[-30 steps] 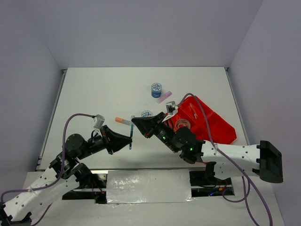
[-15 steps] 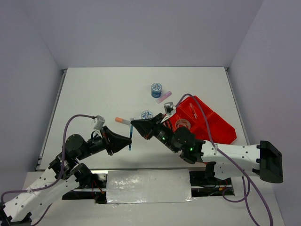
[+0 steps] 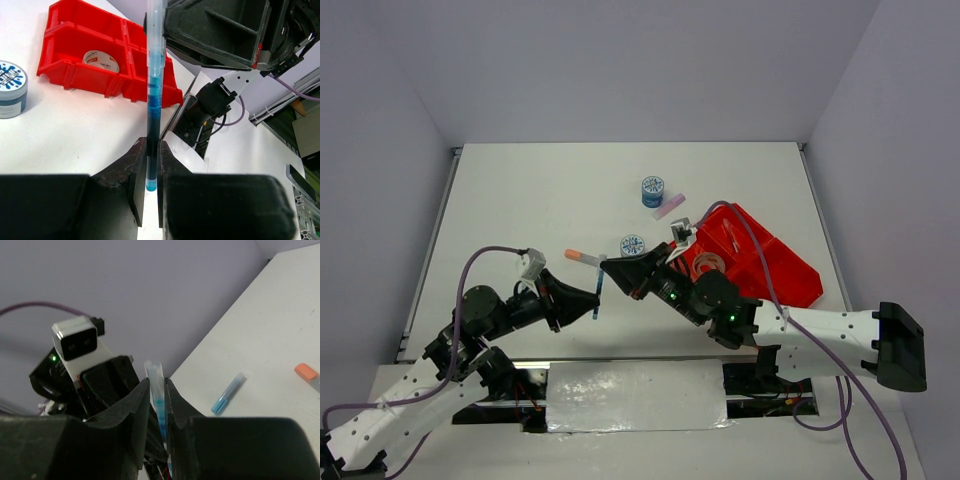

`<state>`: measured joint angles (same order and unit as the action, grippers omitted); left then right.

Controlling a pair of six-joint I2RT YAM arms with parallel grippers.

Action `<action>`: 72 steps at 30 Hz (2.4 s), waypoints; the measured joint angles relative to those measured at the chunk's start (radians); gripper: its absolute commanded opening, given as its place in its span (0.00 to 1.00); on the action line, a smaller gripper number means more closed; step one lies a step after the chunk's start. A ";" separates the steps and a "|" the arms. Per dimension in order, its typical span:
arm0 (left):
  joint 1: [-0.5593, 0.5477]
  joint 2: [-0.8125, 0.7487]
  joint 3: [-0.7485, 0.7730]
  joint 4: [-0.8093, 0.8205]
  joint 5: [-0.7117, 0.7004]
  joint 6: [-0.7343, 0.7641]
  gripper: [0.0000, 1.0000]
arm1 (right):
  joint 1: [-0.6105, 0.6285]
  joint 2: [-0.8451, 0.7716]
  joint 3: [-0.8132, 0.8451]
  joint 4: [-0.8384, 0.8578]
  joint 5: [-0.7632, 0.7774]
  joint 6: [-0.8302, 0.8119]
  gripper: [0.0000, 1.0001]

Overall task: Sort the stationery into containers
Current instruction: Close the pen cap on the pen.

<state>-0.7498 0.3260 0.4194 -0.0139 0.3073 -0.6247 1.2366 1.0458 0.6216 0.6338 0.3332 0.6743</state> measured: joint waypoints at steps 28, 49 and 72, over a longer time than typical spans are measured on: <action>0.006 0.069 -0.009 0.202 0.074 0.021 0.50 | 0.005 0.016 0.010 -0.050 -0.187 -0.178 0.00; 0.008 0.081 -0.034 0.276 0.136 0.024 0.00 | 0.012 -0.003 0.018 -0.051 -0.266 -0.264 0.38; -0.009 0.092 -0.034 0.312 0.216 0.050 0.00 | 0.000 0.006 0.362 -0.369 -0.192 -0.373 0.67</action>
<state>-0.7586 0.4175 0.3851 0.2981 0.5228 -0.5747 1.2362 1.0523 0.9833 0.2646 0.1417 0.3008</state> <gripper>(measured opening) 0.233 0.685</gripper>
